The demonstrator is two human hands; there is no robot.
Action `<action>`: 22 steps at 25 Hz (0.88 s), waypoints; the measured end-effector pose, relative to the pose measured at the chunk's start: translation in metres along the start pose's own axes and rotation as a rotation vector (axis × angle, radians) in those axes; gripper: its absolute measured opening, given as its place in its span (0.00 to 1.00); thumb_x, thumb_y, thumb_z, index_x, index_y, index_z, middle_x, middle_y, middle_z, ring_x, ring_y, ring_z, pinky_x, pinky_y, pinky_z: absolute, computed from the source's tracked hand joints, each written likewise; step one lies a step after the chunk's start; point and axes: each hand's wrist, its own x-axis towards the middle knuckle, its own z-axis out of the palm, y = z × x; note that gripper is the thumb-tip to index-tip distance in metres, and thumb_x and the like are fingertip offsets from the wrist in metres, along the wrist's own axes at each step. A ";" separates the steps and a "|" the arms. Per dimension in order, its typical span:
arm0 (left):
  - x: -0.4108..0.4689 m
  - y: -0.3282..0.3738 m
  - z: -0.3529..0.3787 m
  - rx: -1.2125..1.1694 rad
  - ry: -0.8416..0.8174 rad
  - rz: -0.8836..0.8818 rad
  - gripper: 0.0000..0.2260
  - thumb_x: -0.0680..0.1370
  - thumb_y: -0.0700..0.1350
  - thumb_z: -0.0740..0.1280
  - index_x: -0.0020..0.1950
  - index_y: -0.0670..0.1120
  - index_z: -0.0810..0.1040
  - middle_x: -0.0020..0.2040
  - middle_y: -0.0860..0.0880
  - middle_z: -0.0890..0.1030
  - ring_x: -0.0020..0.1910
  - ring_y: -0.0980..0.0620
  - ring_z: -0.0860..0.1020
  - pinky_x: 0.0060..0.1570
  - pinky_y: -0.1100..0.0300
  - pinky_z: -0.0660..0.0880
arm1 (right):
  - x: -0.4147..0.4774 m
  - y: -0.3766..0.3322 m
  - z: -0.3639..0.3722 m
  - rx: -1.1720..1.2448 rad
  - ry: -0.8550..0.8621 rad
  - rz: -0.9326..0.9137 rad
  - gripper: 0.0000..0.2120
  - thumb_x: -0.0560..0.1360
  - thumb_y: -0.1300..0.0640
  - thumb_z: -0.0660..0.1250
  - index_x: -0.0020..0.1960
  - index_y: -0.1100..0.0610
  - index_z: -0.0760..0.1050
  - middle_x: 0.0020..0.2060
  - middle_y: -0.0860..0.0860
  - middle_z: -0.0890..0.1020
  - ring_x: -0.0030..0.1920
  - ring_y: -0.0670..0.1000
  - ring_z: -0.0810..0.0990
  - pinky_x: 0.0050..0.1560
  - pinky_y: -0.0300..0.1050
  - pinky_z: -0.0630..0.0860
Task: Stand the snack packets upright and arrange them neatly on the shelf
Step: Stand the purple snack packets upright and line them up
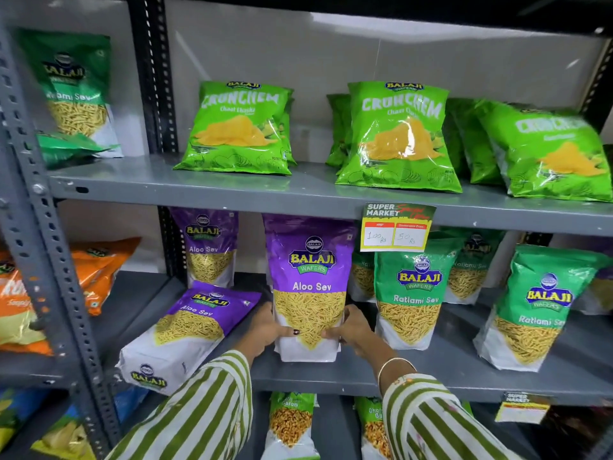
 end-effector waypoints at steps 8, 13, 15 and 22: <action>0.024 -0.012 0.030 0.186 0.107 0.139 0.33 0.61 0.36 0.77 0.64 0.38 0.68 0.62 0.39 0.77 0.62 0.41 0.74 0.59 0.52 0.71 | 0.031 0.029 -0.005 -0.166 0.134 -0.135 0.36 0.59 0.70 0.77 0.62 0.69 0.65 0.61 0.62 0.76 0.63 0.59 0.73 0.59 0.51 0.72; 0.029 -0.020 0.042 0.134 0.121 0.157 0.33 0.62 0.36 0.77 0.64 0.39 0.68 0.61 0.41 0.77 0.61 0.43 0.74 0.58 0.52 0.73 | 0.036 0.038 -0.008 -0.220 0.145 -0.133 0.36 0.60 0.70 0.77 0.64 0.68 0.63 0.62 0.62 0.76 0.65 0.58 0.72 0.59 0.48 0.70; 0.029 -0.023 0.043 0.104 0.115 0.142 0.33 0.62 0.35 0.77 0.64 0.40 0.68 0.62 0.41 0.77 0.62 0.43 0.74 0.58 0.53 0.73 | 0.035 0.038 -0.009 -0.248 0.139 -0.117 0.36 0.61 0.68 0.77 0.64 0.68 0.63 0.63 0.62 0.75 0.65 0.59 0.72 0.59 0.48 0.70; 0.023 -0.024 -0.007 0.276 0.100 0.102 0.40 0.64 0.40 0.77 0.71 0.39 0.60 0.71 0.40 0.66 0.70 0.42 0.67 0.68 0.50 0.66 | 0.021 0.016 -0.004 -0.439 -0.031 0.340 0.12 0.70 0.56 0.71 0.43 0.64 0.72 0.23 0.56 0.83 0.25 0.46 0.82 0.27 0.36 0.77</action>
